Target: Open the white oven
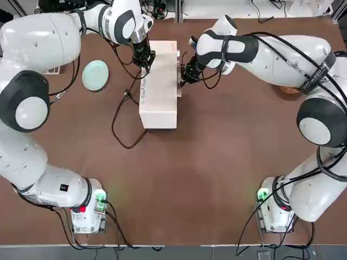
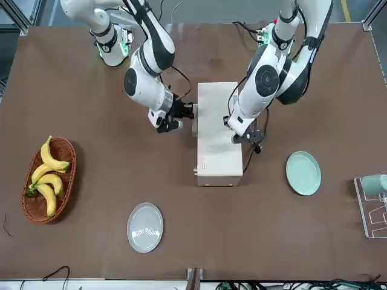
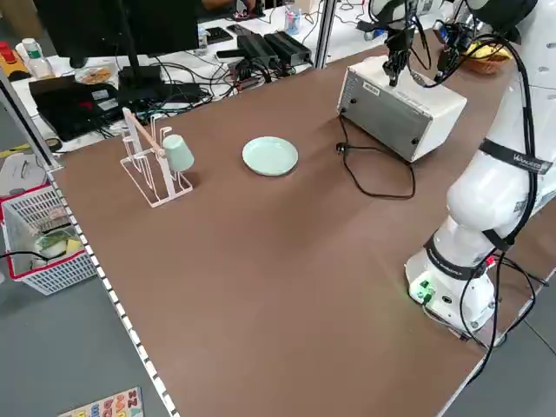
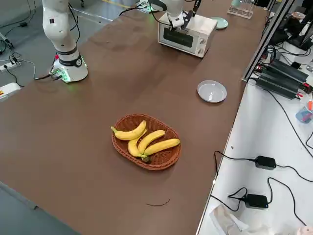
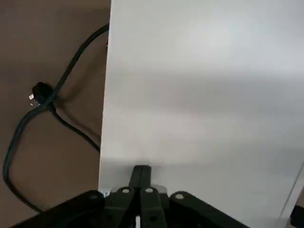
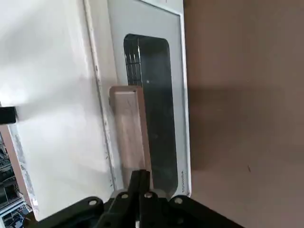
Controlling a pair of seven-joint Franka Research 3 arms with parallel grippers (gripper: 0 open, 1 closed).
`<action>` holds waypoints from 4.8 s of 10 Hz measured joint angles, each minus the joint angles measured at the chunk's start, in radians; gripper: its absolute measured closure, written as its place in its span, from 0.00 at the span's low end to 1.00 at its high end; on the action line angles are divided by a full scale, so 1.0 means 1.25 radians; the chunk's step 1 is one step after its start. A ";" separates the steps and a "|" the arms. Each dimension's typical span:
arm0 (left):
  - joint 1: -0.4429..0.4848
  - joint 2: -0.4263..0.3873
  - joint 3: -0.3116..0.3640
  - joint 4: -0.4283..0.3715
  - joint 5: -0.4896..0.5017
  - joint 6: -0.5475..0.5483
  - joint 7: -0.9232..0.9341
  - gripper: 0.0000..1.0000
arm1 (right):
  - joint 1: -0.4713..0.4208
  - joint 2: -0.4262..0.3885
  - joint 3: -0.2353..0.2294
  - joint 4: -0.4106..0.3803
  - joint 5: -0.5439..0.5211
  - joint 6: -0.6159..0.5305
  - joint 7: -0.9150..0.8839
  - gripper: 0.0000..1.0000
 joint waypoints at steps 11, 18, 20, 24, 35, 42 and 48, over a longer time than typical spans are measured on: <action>0.000 0.000 0.000 0.000 0.002 0.001 -0.001 0.99 | -0.045 0.001 0.047 -0.005 -0.001 0.013 -0.008 0.99; 0.000 0.000 -0.001 0.000 0.002 0.002 -0.001 0.99 | -0.084 -0.005 0.049 -0.029 0.000 -0.022 -0.086 0.99; 0.000 0.000 -0.001 0.000 0.002 0.002 -0.002 0.99 | -0.098 -0.011 0.048 -0.046 -0.001 -0.028 -0.106 0.99; 0.000 0.000 0.000 0.000 0.002 0.002 -0.002 0.99 | -0.130 -0.014 0.045 -0.089 -0.004 -0.029 -0.148 0.99; 0.000 0.001 -0.001 0.000 0.002 0.003 -0.004 0.99 | -0.267 0.028 0.045 -0.094 -0.096 -0.046 -0.185 0.99; 0.031 -0.034 0.008 0.062 0.017 -0.117 -0.006 0.89 | -0.554 -0.038 0.043 0.044 -0.575 -0.207 -0.290 0.42; 0.170 -0.104 0.013 0.193 0.079 -0.332 0.088 0.23 | -0.609 -0.141 0.012 0.386 -0.703 -0.645 -0.182 0.00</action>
